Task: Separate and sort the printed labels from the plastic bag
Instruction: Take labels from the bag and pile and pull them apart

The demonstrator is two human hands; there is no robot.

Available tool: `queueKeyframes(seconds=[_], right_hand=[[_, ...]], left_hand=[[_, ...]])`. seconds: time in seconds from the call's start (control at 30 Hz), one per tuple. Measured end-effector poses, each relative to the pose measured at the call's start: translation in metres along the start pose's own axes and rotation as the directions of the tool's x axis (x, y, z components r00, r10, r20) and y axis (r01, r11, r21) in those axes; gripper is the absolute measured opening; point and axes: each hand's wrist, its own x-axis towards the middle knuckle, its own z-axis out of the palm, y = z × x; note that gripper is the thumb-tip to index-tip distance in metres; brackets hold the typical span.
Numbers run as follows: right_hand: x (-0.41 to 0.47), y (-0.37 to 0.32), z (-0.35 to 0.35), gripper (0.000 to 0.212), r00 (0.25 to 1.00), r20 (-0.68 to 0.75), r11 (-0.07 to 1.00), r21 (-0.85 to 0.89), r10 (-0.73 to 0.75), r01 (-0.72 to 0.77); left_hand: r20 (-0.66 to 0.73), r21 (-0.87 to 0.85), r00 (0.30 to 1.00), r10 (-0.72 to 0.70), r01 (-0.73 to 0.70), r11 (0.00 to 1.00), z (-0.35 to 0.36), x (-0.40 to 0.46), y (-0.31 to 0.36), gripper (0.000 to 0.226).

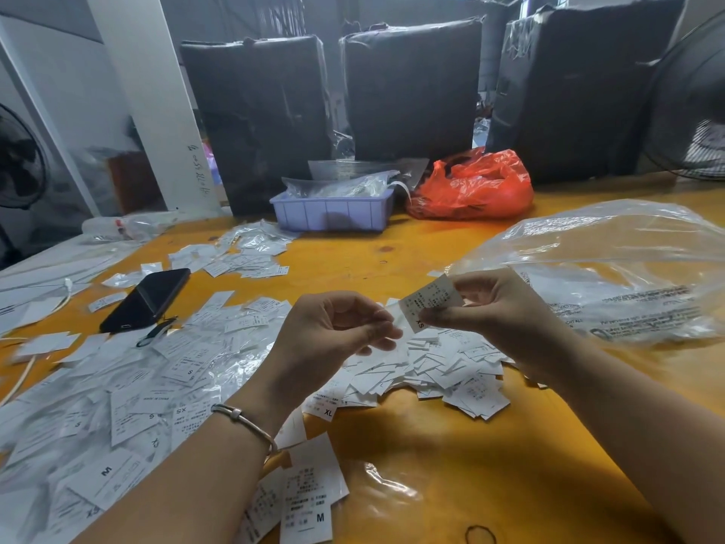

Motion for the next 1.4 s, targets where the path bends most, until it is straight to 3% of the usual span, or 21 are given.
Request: queueKeyframes(seconds=[0.1, 0.27, 0.47, 0.73, 0.9, 1.0, 1.1, 1.23, 1.4], right_hand=[[0.000, 0.001, -0.002, 0.023, 0.990, 0.101, 0.990, 0.091, 0.102, -0.112], [0.001, 0.005, 0.000, 0.029, 0.974, 0.130, 0.977, 0.083, 0.183, -0.195], [0.000, 0.006, 0.003, 0.029, 0.974, 0.155, 0.979, 0.097, 0.166, -0.182], [0.000, 0.008, 0.003, 0.021, 0.963, 0.213, 0.980, 0.076, 0.163, -0.183], [0.005, 0.015, -0.002, 0.009, 0.993, -0.048, 0.986, 0.135, 0.104, -0.097], [0.006, 0.018, -0.004, 0.015, 0.984, -0.168, 0.997, 0.053, 0.059, -0.051], [0.004, 0.017, 0.000, 0.014, 0.981, -0.195, 1.000, -0.018, 0.010, -0.014], [0.004, 0.015, 0.002, 0.048, 0.977, -0.210, 0.999, 0.012, -0.027, 0.031], [0.001, 0.006, 0.006, 0.047, 0.941, -0.269, 0.978, -0.090, -0.208, 0.190]], left_hand=[[0.009, -0.023, 1.000, -0.013, 0.013, 1.000, -0.001, 0.000, 0.000, 0.007], [0.051, -0.082, 0.997, -0.058, 0.062, 0.995, 0.000, -0.001, 0.003, 0.027], [0.078, -0.082, 0.992, -0.094, 0.101, 0.992, 0.001, -0.001, 0.001, 0.011], [0.126, -0.079, 0.981, -0.147, 0.158, 0.984, 0.002, -0.001, 0.001, 0.017], [0.104, -0.081, 0.983, -0.148, 0.157, 0.984, 0.000, 0.000, -0.001, 0.013], [0.033, -0.067, 0.990, -0.135, 0.137, 0.988, 0.000, 0.001, -0.003, 0.013], [-0.011, -0.107, 0.990, -0.140, 0.138, 0.985, -0.003, 0.002, -0.004, 0.010], [0.018, -0.118, 0.988, -0.155, 0.156, 0.981, -0.003, 0.001, -0.003, 0.007], [0.040, -0.121, 0.989, -0.144, 0.148, 0.982, 0.000, -0.001, -0.001, 0.025]])
